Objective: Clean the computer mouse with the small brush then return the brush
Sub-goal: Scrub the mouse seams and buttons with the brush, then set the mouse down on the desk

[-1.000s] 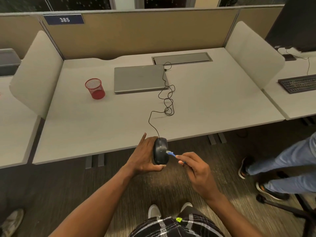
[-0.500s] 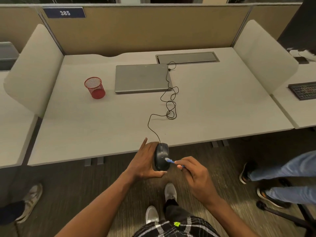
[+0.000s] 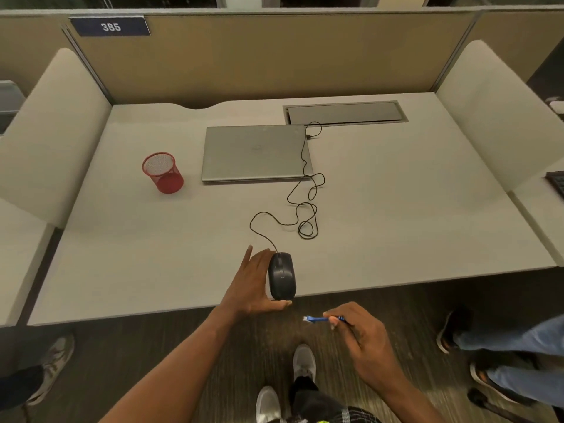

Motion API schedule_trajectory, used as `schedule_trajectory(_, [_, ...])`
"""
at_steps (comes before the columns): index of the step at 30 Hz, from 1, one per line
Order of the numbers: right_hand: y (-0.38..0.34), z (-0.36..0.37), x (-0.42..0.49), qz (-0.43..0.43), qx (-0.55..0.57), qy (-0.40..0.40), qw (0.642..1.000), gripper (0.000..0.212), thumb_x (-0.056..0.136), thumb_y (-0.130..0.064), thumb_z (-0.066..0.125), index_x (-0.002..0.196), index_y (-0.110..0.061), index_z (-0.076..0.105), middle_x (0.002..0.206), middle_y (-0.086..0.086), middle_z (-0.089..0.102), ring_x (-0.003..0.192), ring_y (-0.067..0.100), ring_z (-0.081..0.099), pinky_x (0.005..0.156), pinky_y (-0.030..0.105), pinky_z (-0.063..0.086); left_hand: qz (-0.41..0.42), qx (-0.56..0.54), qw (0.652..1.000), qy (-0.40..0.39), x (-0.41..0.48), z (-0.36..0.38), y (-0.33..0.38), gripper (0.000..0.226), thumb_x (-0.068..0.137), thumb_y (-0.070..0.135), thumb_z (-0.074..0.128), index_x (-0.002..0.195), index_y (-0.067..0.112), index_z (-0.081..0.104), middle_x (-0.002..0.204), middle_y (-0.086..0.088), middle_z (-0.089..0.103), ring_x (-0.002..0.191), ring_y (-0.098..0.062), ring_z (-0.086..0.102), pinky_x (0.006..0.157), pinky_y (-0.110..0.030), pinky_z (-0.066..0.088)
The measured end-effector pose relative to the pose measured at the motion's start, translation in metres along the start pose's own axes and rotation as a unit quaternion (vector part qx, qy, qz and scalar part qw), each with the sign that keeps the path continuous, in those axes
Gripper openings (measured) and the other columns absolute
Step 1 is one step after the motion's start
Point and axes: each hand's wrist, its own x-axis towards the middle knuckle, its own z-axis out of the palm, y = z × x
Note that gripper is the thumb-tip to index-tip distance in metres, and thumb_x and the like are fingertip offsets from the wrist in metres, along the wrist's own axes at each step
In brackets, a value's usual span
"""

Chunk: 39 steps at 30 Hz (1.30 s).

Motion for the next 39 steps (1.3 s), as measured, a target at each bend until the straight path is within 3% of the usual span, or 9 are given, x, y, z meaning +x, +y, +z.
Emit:
schedule_trajectory(3, [0.007, -0.008, 0.016, 0.005, 0.0, -0.001, 1.0, 0.018, 0.099, -0.018, 0.058, 0.105, -0.027, 0.073, 0.1, -0.02, 0.066, 0.093, 0.009, 0.068, 0.074, 0.016, 0.053, 0.001, -0.005, 1.0, 0.012, 0.022, -0.003, 0.0, 0.117, 0.069, 0.074, 0.083, 0.156, 0.016, 0.029, 0.161, -0.006, 0.039, 0.154, -0.024, 0.026, 0.129, -0.039, -0.009])
schedule_trajectory(8, [0.021, -0.022, 0.04, 0.019, -0.005, 0.004, 1.0, 0.017, 0.098, -0.016, 0.059, 0.105, -0.024, 0.073, 0.096, -0.02, 0.065, 0.088, 0.006, 0.067, 0.073, 0.009, 0.046, -0.001, 0.032, 0.999, 0.009, 0.055, 0.002, -0.015, 0.119, 0.068, 0.081, 0.076, 0.156, 0.017, 0.027, 0.16, -0.004, 0.039, 0.152, -0.021, 0.03, 0.13, -0.038, -0.011])
schedule_trajectory(15, [0.034, -0.032, 0.06, 0.028, 0.005, -0.015, 0.999, 0.019, 0.099, -0.012, 0.061, 0.107, -0.024, 0.074, 0.096, -0.018, 0.067, 0.086, 0.008, 0.068, 0.071, 0.013, 0.048, -0.018, 0.018, 1.0, 0.016, 0.092, 0.003, -0.024, 0.115, 0.067, 0.072, 0.083, 0.153, 0.017, 0.031, 0.155, -0.004, 0.043, 0.148, -0.022, 0.036, 0.126, -0.032, -0.015])
schedule_trajectory(18, [0.035, -0.036, 0.064, 0.044, 0.018, -0.017, 0.999, 0.019, 0.1, -0.018, 0.059, 0.108, -0.029, 0.073, 0.098, -0.018, 0.068, 0.09, 0.01, 0.068, 0.072, 0.02, 0.054, -0.025, 0.029, 0.999, 0.006, 0.101, 0.005, -0.025, 0.114, 0.066, 0.072, 0.083, 0.153, 0.018, 0.032, 0.157, -0.005, 0.041, 0.151, -0.023, 0.031, 0.127, -0.037, -0.014])
schedule_trajectory(21, [0.035, -0.042, 0.067, 0.06, 0.037, -0.007, 0.997, 0.018, 0.099, -0.021, 0.059, 0.105, -0.028, 0.074, 0.095, -0.017, 0.07, 0.091, 0.011, 0.069, 0.075, 0.019, 0.053, -0.034, 0.044, 0.998, -0.012, 0.104, 0.011, -0.028, 0.115, 0.066, 0.077, 0.078, 0.154, 0.022, 0.03, 0.163, -0.004, 0.035, 0.158, -0.022, 0.017, 0.128, -0.045, -0.017])
schedule_trajectory(27, [0.034, -0.051, 0.066, 0.155, 0.147, 0.025, 0.977, 0.012, 0.094, -0.017, 0.069, 0.102, -0.023, 0.076, 0.087, -0.001, 0.077, 0.083, 0.021, 0.075, 0.077, 0.033, 0.063, -0.042, 0.058, 0.997, -0.018, 0.105, 0.022, -0.034, 0.117, 0.064, 0.082, 0.073, 0.155, 0.022, 0.03, 0.164, -0.003, 0.031, 0.16, -0.022, 0.011, 0.128, -0.055, -0.012])
schedule_trajectory(31, [0.036, -0.055, 0.067, 0.194, 0.185, 0.05, 0.962, 0.011, 0.092, -0.004, 0.072, 0.092, -0.015, 0.073, 0.084, 0.006, 0.076, 0.081, 0.021, 0.076, 0.078, 0.029, 0.063, -0.045, 0.061, 0.997, -0.016, 0.106, 0.024, -0.036, 0.118, 0.064, 0.083, 0.071, 0.156, 0.022, 0.029, 0.165, -0.002, 0.03, 0.16, -0.021, 0.009, 0.127, -0.054, -0.015])
schedule_trajectory(35, [0.038, -0.059, 0.071, 0.236, 0.224, 0.082, 0.942, 0.012, 0.09, 0.001, 0.072, 0.096, -0.009, 0.071, 0.084, 0.005, 0.077, 0.079, 0.02, 0.076, 0.073, 0.018, 0.06, -0.043, 0.067, 0.996, -0.024, 0.107, 0.022, -0.037, 0.119, 0.065, 0.085, 0.069, 0.157, 0.022, 0.027, 0.167, -0.002, 0.027, 0.16, -0.019, 0.006, 0.127, -0.052, -0.017])
schedule_trajectory(39, [0.046, -0.065, 0.074, 0.23, 0.193, 0.084, 0.95, 0.017, 0.089, 0.0, 0.074, 0.095, -0.016, 0.071, 0.088, -0.002, 0.076, 0.083, 0.017, 0.075, 0.074, 0.016, 0.059, -0.05, 0.082, 0.994, -0.042, 0.106, 0.021, -0.039, 0.131, 0.065, 0.091, 0.065, 0.164, 0.021, 0.016, 0.172, -0.003, 0.014, 0.161, -0.018, -0.002, 0.126, -0.051, -0.02])
